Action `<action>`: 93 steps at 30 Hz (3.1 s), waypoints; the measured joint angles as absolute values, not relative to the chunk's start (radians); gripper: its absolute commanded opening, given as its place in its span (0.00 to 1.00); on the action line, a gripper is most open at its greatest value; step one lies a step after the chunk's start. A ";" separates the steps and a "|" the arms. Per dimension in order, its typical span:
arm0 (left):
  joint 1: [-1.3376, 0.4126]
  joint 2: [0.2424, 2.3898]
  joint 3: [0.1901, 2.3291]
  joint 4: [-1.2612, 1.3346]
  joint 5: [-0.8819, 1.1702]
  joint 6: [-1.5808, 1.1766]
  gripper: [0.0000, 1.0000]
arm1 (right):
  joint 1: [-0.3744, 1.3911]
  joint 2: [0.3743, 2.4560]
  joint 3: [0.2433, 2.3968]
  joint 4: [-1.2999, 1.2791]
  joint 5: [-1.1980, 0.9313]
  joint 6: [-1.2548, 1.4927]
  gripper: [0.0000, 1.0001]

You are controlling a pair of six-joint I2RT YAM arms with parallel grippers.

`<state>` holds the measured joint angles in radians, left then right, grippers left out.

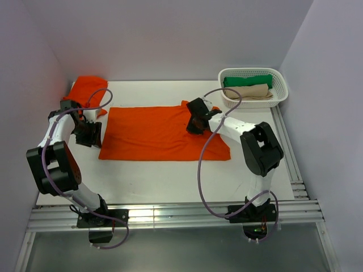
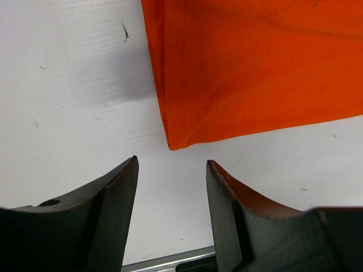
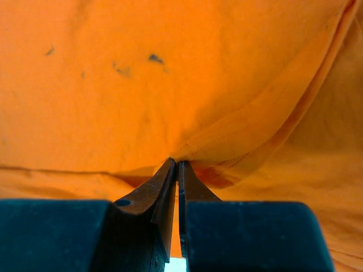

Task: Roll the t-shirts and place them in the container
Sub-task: Fold the tshirt

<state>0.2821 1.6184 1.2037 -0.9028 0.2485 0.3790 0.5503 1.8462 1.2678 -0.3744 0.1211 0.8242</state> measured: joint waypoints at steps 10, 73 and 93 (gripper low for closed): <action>0.282 1.618 1.192 -0.895 0.248 0.379 0.58 | 0.549 1.937 1.340 -0.419 0.138 0.804 0.40; 0.213 1.626 1.199 -0.878 0.261 0.331 0.61 | 0.486 2.004 1.402 -0.408 0.127 0.716 0.14; 0.078 1.686 1.231 -0.736 0.266 0.331 0.54 | 0.471 1.743 1.227 -0.350 0.176 0.729 0.33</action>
<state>0.0776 1.6863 1.2308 -0.7361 0.2657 0.3313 0.4709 1.7432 1.2270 -0.3504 0.1764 0.7292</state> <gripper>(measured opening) 0.548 0.326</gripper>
